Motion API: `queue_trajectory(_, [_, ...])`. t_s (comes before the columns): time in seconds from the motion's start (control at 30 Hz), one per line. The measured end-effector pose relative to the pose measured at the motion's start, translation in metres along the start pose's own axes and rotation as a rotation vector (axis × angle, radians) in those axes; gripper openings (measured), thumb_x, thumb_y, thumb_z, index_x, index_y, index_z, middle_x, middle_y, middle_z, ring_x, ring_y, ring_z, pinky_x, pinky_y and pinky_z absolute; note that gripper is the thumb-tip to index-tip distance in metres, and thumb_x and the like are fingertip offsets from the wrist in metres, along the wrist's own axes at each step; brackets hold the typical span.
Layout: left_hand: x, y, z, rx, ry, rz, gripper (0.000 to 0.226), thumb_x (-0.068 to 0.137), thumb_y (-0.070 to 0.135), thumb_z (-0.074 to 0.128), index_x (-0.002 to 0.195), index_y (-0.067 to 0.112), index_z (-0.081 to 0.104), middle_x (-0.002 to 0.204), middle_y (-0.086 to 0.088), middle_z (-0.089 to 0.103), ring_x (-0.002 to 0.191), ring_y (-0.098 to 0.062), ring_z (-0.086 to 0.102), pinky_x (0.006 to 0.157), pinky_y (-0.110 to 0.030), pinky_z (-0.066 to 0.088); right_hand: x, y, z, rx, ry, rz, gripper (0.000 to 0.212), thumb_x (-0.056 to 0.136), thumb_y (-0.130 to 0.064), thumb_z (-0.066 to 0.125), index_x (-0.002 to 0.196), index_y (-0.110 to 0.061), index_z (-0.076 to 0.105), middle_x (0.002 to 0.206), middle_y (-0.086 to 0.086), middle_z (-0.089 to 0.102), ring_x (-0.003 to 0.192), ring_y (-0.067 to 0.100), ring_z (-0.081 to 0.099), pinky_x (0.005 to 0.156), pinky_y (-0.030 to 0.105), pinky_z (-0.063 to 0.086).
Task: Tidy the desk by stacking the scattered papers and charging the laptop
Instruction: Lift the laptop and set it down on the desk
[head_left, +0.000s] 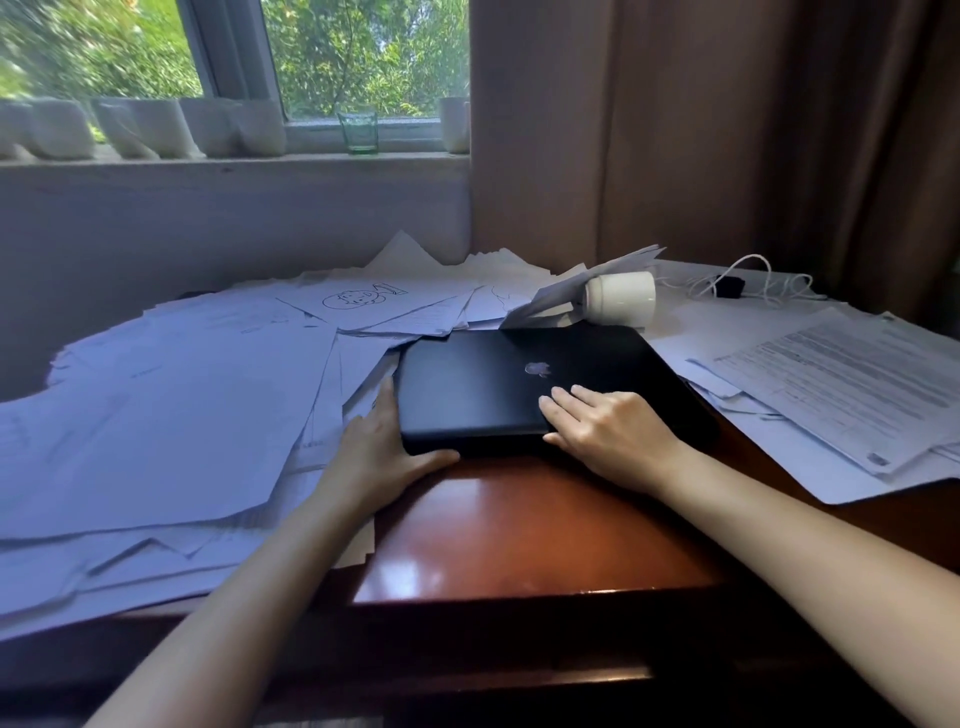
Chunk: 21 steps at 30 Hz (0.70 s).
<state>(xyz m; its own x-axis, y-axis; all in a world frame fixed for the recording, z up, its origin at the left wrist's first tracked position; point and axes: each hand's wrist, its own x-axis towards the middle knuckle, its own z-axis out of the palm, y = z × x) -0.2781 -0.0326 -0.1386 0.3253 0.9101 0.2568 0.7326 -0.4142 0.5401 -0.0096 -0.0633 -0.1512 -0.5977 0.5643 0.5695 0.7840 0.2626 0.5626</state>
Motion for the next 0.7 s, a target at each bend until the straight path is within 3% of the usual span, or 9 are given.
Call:
queue_trajectory(0.17, [-0.001,0.001,0.001,0.015,0.075,-0.069,0.108,0.081,0.047,0.069,0.152,0.012,-0.004,0.135,-0.007,0.057,0.131,-0.027,0.044,0.113,-0.036,0.013,0.003,0.004,-0.003,0.011,0.049,0.004,0.052,0.103,-0.034,0.025,0.095,-0.004,0.067,0.086,0.008,0.069,0.067,0.022,0.067,0.041,0.029,0.048])
queue_trajectory(0.33, [0.005,-0.008,0.002,-0.13,0.085,-0.094,0.117,0.076,0.034,0.078,0.152,0.013,-0.008,0.137,-0.011,0.053,0.13,-0.031,0.043,0.111,-0.038,0.029,0.009,0.011,-0.009,0.016,0.044,0.026,0.049,0.103,-0.034,0.027,0.087,-0.009,0.066,0.078,0.002,0.066,0.065,0.018,0.066,0.04,0.028,0.047])
queue_trajectory(0.43, [0.007,-0.013,0.006,-0.247,0.084,-0.127,0.123,0.072,0.031,0.082,0.152,0.016,-0.012,0.142,-0.008,0.049,0.133,-0.025,0.043,0.109,-0.031,0.033,0.023,0.02,-0.024,0.016,0.091,0.067,0.039,0.098,-0.032,0.037,0.076,-0.013,0.063,0.065,-0.002,0.06,0.055,0.017,0.062,0.036,0.025,0.038])
queue_trajectory(0.5, [0.007,-0.016,0.007,-0.238,0.075,-0.097,0.117,0.074,0.034,0.08,0.153,0.014,-0.003,0.147,-0.002,0.044,0.135,-0.018,0.041,0.108,-0.027,0.029,0.038,0.031,-0.034,0.032,0.127,0.133,0.035,0.092,-0.031,0.041,0.071,-0.014,0.062,0.058,-0.002,0.059,0.047,0.02,0.06,0.035,0.024,0.034])
queue_trajectory(0.57, [0.008,-0.018,0.007,-0.135,0.075,-0.031,0.104,0.072,0.051,0.074,0.152,0.017,0.017,0.145,-0.001,0.046,0.132,-0.02,0.045,0.106,-0.031,0.033,0.05,0.039,-0.041,0.012,0.138,0.18,0.035,0.091,-0.032,0.041,0.07,-0.014,0.063,0.056,-0.003,0.06,0.043,0.021,0.059,0.035,0.021,0.031])
queue_trajectory(0.63, [0.011,-0.018,0.005,0.015,0.017,0.026,0.093,0.076,0.059,0.063,0.151,0.019,0.024,0.152,0.001,0.037,0.14,-0.019,0.033,0.112,-0.036,0.028,0.058,0.047,-0.042,-0.011,0.142,0.212,0.036,0.091,-0.033,0.041,0.069,-0.015,0.063,0.054,-0.003,0.06,0.041,0.021,0.057,0.037,0.019,0.029])
queue_trajectory(0.7, [0.018,-0.018,0.002,0.159,-0.113,0.049,0.082,0.088,0.052,0.058,0.153,0.022,0.016,0.16,0.002,0.013,0.148,-0.014,0.008,0.118,-0.038,0.013,0.065,0.053,-0.042,0.01,0.133,0.259,0.041,0.094,-0.035,0.038,0.067,-0.015,0.062,0.052,-0.002,0.057,0.04,0.023,0.056,0.038,0.02,0.03])
